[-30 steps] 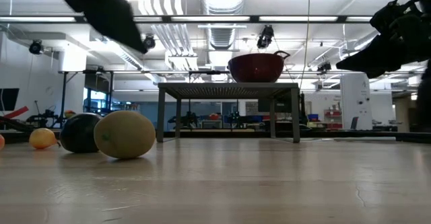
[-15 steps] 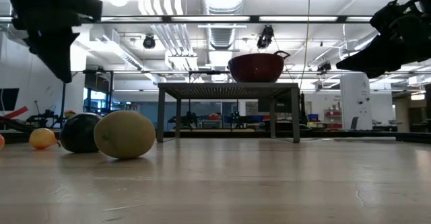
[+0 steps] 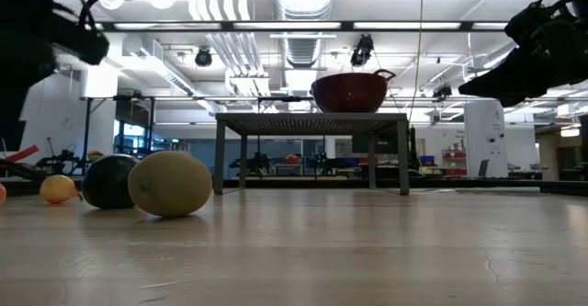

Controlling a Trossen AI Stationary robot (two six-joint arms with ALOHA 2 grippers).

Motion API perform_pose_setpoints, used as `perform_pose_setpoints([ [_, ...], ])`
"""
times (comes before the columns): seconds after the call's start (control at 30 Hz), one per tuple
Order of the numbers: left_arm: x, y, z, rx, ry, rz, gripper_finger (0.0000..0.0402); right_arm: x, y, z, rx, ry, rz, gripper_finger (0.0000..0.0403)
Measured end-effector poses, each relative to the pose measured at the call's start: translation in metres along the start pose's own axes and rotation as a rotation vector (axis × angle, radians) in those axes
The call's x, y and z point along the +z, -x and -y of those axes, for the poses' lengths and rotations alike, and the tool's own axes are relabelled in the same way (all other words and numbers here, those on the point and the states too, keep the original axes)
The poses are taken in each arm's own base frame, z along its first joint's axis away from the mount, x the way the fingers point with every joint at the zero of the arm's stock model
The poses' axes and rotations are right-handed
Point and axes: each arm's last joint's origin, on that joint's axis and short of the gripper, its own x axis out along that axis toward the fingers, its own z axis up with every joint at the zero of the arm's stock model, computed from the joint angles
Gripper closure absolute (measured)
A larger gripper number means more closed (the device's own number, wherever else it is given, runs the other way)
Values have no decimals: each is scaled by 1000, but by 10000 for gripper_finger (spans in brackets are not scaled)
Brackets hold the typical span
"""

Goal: Pick & Place Fruit
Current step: Put the pear into the purple strainer bowl on the shelf

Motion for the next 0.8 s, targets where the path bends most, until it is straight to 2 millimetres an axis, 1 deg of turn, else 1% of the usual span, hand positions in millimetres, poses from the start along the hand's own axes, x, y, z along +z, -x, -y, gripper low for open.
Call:
perform_pose_setpoints([
  [0.2,-5,-13,-1,7,12,-32,115,0,0,0,0,0,0,394],
  [0.47,-6,-23,4,-56,10,-59,113,0,0,0,0,0,0,394],
  [0.8,-6,-37,10,-137,10,-38,113,0,0,0,0,1,0,394],
])
